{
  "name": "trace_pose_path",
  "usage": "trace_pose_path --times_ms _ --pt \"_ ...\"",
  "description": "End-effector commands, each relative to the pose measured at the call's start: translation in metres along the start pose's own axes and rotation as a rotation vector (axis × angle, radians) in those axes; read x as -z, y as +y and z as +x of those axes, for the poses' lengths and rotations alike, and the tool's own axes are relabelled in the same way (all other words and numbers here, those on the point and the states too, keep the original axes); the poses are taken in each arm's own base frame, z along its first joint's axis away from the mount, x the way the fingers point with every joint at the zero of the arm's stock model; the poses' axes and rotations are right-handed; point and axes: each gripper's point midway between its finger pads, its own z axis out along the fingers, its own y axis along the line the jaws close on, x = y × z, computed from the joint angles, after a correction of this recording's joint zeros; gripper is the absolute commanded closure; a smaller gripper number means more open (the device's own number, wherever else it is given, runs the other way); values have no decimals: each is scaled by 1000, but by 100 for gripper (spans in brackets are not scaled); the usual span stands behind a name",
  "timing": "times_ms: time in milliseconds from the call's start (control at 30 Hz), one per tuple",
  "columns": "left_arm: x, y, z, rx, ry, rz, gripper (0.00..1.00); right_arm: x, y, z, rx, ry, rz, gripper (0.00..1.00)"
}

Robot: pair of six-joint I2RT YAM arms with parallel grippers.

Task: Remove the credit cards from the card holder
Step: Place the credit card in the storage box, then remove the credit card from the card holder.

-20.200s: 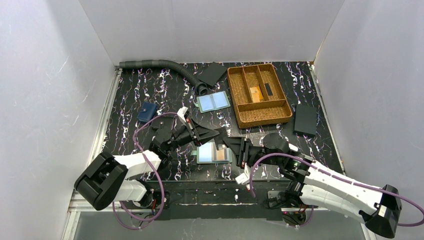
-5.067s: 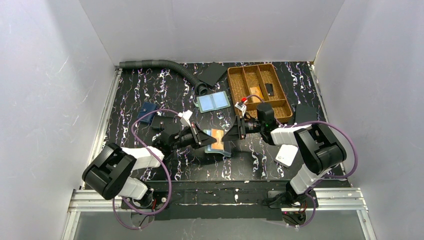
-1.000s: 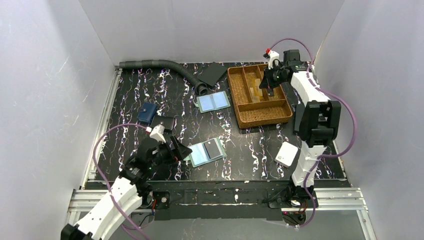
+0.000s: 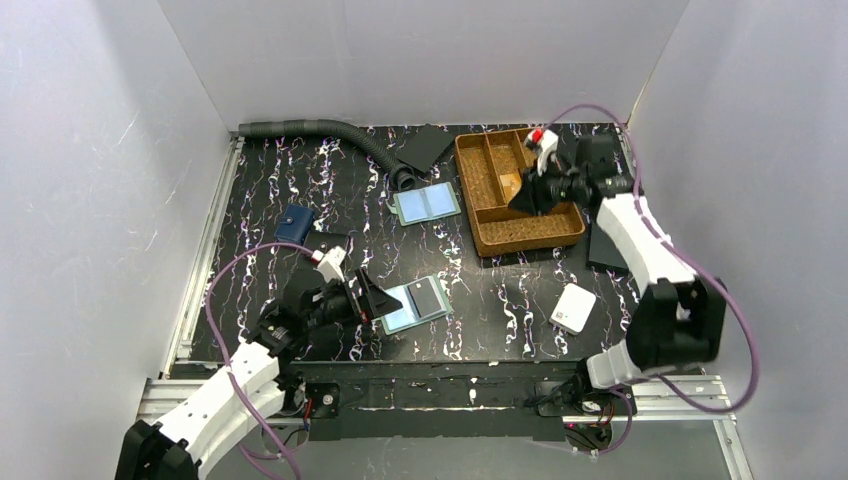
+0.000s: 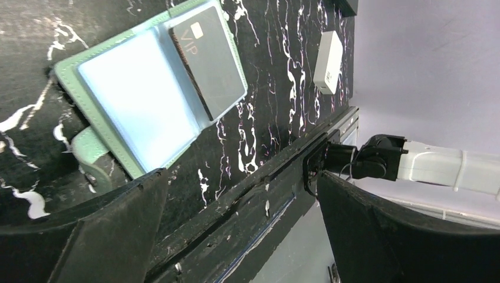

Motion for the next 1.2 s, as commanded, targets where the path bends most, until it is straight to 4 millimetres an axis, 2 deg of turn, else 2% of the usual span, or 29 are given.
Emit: trace_pose_path --times_ms 0,67,200,300,367,467,733,1000,1067,1167 --pt "-2 -29 -10 -60 -26 41 6 0 90 4 51 -210 -355 65" --pt "-9 -31 -7 -79 -16 16 10 0 114 14 5 -245 -418 66" --pt "-25 -32 -4 -100 -1 -57 22 -8 131 27 -96 -261 -435 69" --pt "-37 -25 -6 -94 -4 -121 24 -21 145 34 -176 -231 -455 70" --pt "-43 -21 -6 -85 -4 -138 28 -34 165 42 -192 -201 -479 71" --pt "-51 -19 -8 -85 -12 -140 32 -48 185 53 -200 -155 -488 72" --pt "-66 -14 -2 -49 -13 -92 40 -79 191 75 -280 -61 -469 75" --pt "-61 -7 -2 -87 -41 -92 42 -77 198 81 -155 -31 -534 71" --pt "-58 -8 -4 -108 -54 -83 40 -74 203 82 -125 -34 -573 67" --pt "-56 -11 -6 -124 -63 -67 29 -72 206 84 -110 -35 -599 65"
